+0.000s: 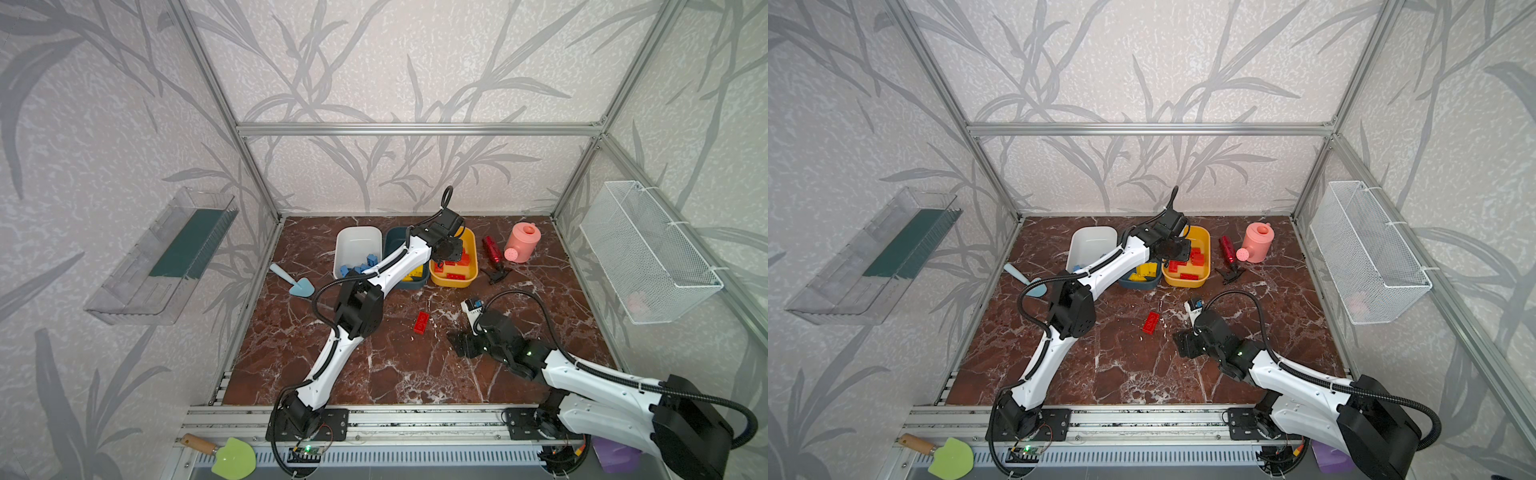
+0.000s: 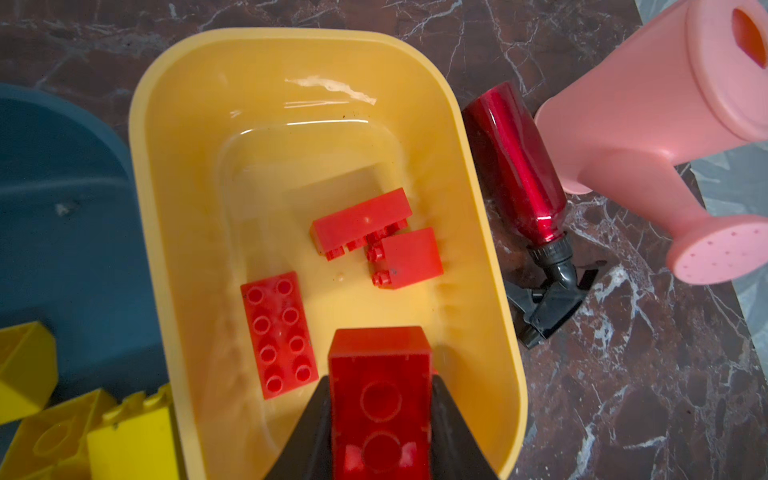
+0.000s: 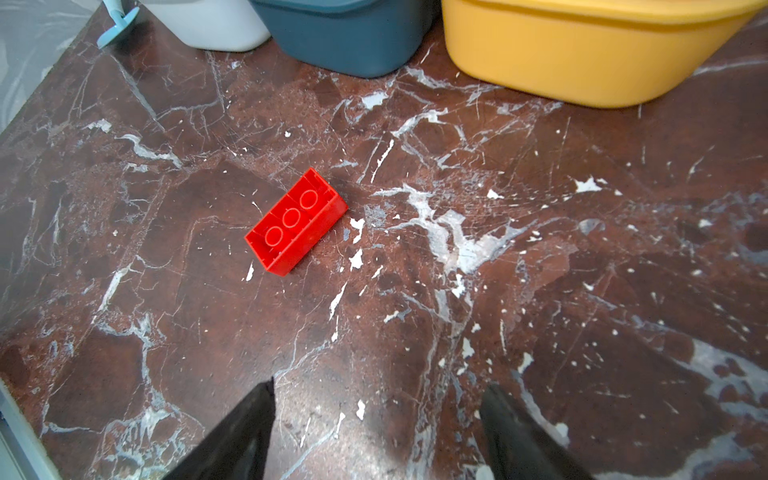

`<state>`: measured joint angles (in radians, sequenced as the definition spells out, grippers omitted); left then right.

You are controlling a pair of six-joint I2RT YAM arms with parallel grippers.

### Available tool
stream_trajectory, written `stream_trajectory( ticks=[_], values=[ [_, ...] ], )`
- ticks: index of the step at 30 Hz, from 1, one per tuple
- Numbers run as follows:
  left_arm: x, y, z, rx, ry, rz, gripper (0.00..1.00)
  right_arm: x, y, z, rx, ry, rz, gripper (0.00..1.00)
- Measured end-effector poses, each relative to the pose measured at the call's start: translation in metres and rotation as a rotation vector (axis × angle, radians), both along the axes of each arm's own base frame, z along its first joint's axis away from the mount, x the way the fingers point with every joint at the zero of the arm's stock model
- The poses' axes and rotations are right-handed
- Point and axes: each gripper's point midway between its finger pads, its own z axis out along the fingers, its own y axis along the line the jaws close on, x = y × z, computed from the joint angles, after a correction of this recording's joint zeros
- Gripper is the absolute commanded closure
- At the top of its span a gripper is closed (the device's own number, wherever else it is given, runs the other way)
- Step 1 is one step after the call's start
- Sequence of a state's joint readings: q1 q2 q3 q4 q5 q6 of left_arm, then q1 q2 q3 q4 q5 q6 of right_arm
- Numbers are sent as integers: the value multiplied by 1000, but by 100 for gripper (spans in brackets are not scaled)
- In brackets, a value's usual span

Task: Sort the legos into containers by color
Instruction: 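Carry the red brick into the yellow tub and open the left gripper, then grasp the last red 2x4 brick with the right gripper while the left withdraws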

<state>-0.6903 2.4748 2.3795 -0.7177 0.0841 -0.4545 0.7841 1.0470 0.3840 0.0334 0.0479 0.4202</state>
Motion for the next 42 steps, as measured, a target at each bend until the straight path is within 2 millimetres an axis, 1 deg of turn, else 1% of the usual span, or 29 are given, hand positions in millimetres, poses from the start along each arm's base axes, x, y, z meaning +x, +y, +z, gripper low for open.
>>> stream_trajectory(
  ticks=[2,3,4,6,7,11,13,15,16,19,21,24,25,27,28,30,34,37,42],
  values=[
    [3,-2,-6,-3,13,-8,64,1,0,2,5,-8,-2,21],
    [3,-3,-8,-5,19,-12,59,1,1,3,7,-12,0,21],
    [4,-3,-9,-4,22,-15,53,1,1,4,10,-14,1,21],
    [3,-1,-11,1,32,-22,34,0,2,4,8,-14,5,20],
    [3,0,-11,-2,38,-18,29,-1,2,4,5,-13,7,20],
    [2,3,-9,2,36,-17,23,-5,7,5,-15,-22,19,19],
    [-4,10,-7,14,40,-11,21,-9,12,6,-31,-27,29,19],
    [-16,23,1,25,39,1,19,-12,16,8,-50,-25,30,19],
    [-21,29,6,28,33,6,19,-13,19,9,-59,-25,29,19],
    [-36,49,43,13,-28,30,18,-13,24,9,-92,-9,6,19],
    [-49,65,78,-17,-97,51,18,-13,30,7,-124,5,-8,18],
    [-70,91,122,-66,-188,87,18,-9,40,4,-162,33,-32,18],
    [-80,102,133,-81,-214,104,18,-9,44,3,-176,41,-39,17],
    [-97,121,148,-104,-253,133,19,-7,52,4,-200,51,-56,17],
    [-107,132,150,-109,-262,147,18,-6,56,4,-207,52,-68,17],
    [-124,150,145,-110,-267,174,18,-2,64,6,-218,54,-95,17],
    [-161,187,115,-82,-238,222,18,6,76,4,-236,59,-152,15],
    [-185,210,96,-66,-218,250,19,12,82,-2,-256,58,-193,14],
    [-214,242,82,-64,-224,304,18,25,90,-14,-299,44,-250,12]
  ],
)
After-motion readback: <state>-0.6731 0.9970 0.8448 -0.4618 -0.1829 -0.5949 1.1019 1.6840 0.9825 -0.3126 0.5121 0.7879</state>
